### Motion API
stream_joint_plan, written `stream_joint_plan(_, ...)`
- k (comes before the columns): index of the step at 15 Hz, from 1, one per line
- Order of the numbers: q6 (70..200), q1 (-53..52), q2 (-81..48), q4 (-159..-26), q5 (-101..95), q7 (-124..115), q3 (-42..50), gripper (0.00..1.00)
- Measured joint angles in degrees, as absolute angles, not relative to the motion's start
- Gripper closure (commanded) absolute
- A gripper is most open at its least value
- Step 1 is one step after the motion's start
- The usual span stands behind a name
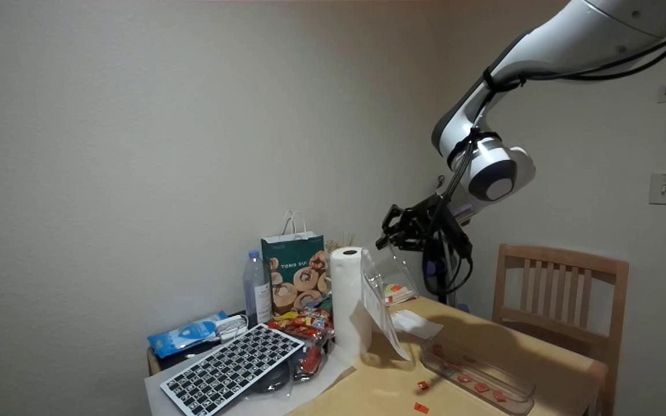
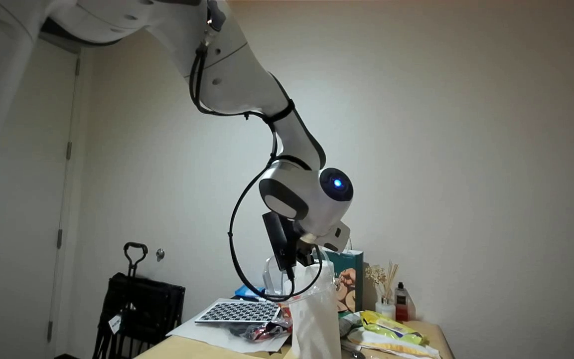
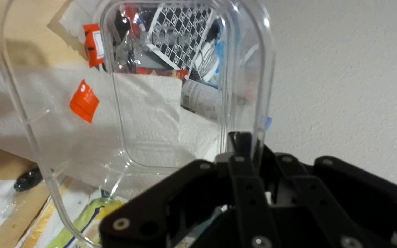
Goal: Pour the contents of the bowl into the glass container
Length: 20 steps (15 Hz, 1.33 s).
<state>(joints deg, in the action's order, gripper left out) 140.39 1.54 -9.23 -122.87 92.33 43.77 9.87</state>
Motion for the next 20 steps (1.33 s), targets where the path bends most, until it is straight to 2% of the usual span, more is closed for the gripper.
stream_joint_plan(8, 148.9, -2.2, -9.7, -132.1, 71.8, 16.1, 4.9, 0.98)
stream_joint_plan(9, 148.8, -2.4, -9.7, -133.1, 67.9, 12.5, 4.6, 0.93)
stream_joint_plan(12, 148.7, -2.3, -9.6, -134.0, 64.5, 11.5, 4.2, 0.93)
stream_joint_plan(13, 148.7, -2.2, -9.5, -134.0, 64.5, 11.5, 4.2, 0.98)
stream_joint_plan(15, 148.6, -2.2, -9.5, -134.0, 62.7, 11.4, 4.1, 0.98)
stream_joint_plan(20, 147.1, -4.9, -12.0, -133.8, 39.1, -2.8, 1.6, 0.98)
